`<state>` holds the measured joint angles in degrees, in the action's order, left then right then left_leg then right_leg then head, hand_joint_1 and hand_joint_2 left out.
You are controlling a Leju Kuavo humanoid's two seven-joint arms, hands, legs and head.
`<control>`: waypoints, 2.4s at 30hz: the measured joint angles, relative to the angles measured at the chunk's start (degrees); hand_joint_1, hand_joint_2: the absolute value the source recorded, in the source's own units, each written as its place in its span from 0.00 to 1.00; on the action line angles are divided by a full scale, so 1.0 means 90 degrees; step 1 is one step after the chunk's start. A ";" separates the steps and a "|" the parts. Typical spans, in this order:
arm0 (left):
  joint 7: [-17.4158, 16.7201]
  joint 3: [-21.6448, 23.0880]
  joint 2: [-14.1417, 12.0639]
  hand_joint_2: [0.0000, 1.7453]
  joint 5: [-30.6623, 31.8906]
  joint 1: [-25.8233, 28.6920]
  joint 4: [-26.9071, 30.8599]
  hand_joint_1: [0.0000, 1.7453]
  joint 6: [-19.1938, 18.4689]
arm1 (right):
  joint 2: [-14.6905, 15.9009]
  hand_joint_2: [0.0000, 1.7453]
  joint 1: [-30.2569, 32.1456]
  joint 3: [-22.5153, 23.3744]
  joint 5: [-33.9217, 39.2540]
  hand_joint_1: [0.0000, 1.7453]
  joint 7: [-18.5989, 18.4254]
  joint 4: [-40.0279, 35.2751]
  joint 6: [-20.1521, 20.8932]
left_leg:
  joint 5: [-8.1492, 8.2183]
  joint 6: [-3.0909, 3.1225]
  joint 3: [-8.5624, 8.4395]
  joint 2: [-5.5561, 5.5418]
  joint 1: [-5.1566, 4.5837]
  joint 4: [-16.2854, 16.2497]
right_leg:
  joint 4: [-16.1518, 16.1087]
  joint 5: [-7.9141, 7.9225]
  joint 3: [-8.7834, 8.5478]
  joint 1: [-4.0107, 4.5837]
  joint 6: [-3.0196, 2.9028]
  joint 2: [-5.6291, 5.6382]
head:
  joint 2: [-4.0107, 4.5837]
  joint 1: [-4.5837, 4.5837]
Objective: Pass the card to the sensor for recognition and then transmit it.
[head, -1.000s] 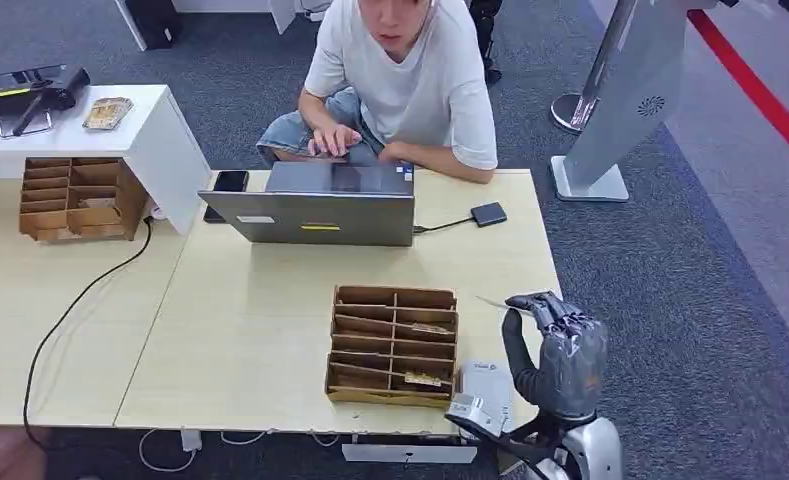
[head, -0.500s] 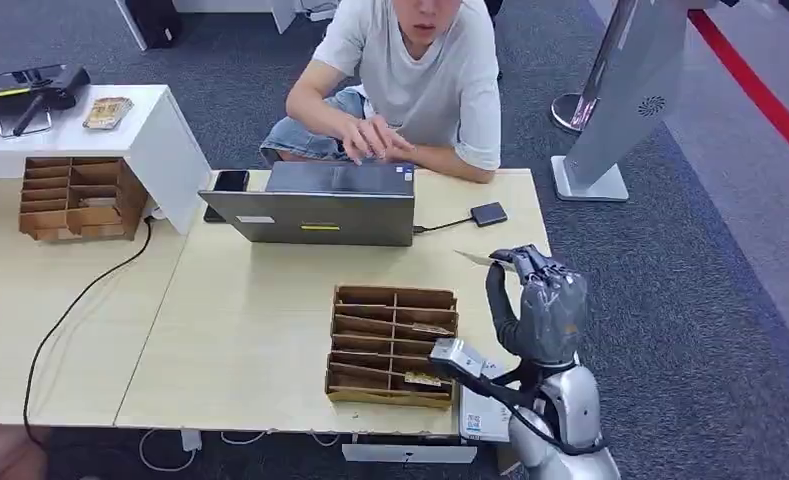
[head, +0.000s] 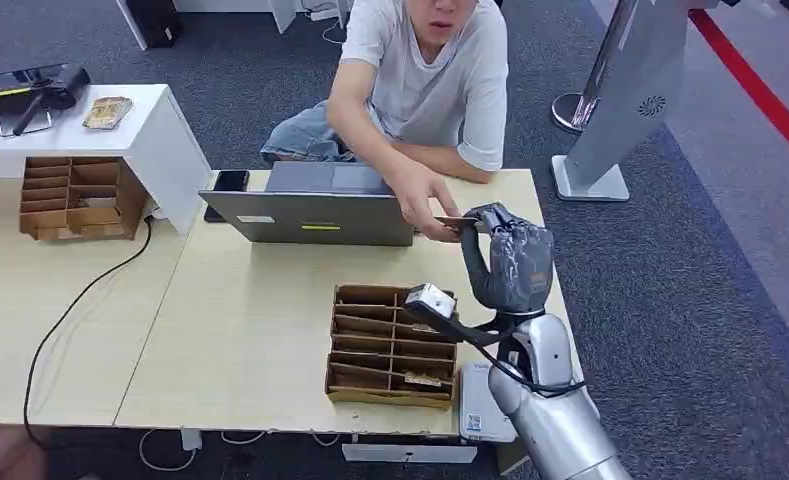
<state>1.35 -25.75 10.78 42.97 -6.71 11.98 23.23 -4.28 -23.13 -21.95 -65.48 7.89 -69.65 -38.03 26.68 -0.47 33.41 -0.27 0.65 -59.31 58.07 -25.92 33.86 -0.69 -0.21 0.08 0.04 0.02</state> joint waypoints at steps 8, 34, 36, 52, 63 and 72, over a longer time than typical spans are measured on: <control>-0.0022 0.0000 0.0007 0.00 0.0058 -0.0045 0.0000 0.00 -0.0010 | -0.0053 1.00 -0.0365 -0.0199 0.0221 1.00 -0.0015 0.0517 0.0029 | 0.0000 0.0000 0.0002 -0.0001 0.0000 0.0000 | 0.0000 0.0000 0.0001 0.0000 0.0000 -0.0001 | 0.0000 -0.0002; -0.0005 -0.0005 0.0005 0.00 0.0024 -0.0046 0.0000 0.00 0.0005 | -0.0104 1.00 -0.0293 -0.0561 0.0449 0.00 0.0036 0.0682 -0.0015 | 0.0000 0.0000 0.0005 -0.0001 0.0000 0.0000 | 0.0001 0.0000 0.0006 0.0000 0.0000 0.0000 | 0.0000 -0.0002; 0.0012 -0.0012 0.0002 0.00 0.0007 -0.0041 0.0000 0.00 0.0012 | -0.0104 1.00 -0.0177 -0.0595 0.0459 0.00 0.0051 0.0607 -0.0024 | 0.0000 0.0000 0.0006 -0.0001 0.0000 0.0000 | 0.0001 0.0000 0.0007 0.0000 0.0000 0.0000 | 0.0000 0.0000; 0.0248 -0.0311 -0.0031 0.00 -0.0182 0.0110 0.0000 0.00 0.0046 | 0.0247 1.00 0.0977 -0.1139 0.1688 0.00 0.0954 -0.0651 0.0522 | 0.0000 0.0000 0.0011 0.0000 0.0000 0.0001 | 0.0000 0.0000 0.0014 0.0000 0.0000 -0.0001 | 0.0000 -0.0002; 0.0311 -0.0486 -0.0058 0.00 -0.0202 0.0165 0.0000 0.00 0.0049 | 0.0697 1.00 0.1173 -0.1365 0.1918 0.00 0.1034 -0.0945 0.1154 | 0.0000 0.0000 0.0012 0.0000 0.0000 0.0000 | 0.0000 0.0001 0.0014 0.0000 0.0000 0.0000 | 0.0000 -0.0002; 0.0311 -0.0542 -0.0058 0.00 -0.0163 0.0164 0.0000 0.00 0.0049 | 0.0826 1.00 0.1163 -0.1396 0.1319 0.00 0.0668 -0.0790 0.1134 | 0.0000 0.0000 0.0012 0.0000 0.0000 0.0001 | 0.0000 0.0000 0.0013 0.0000 0.0000 -0.0001 | 0.0000 -0.0002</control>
<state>4.15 -30.62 10.25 41.51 -5.23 11.98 23.67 3.15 -12.66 -34.51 -53.62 13.90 -76.76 -27.82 26.69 -0.47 33.53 -0.27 0.66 -59.30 58.07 -25.91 33.98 -0.69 -0.21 0.07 0.04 0.00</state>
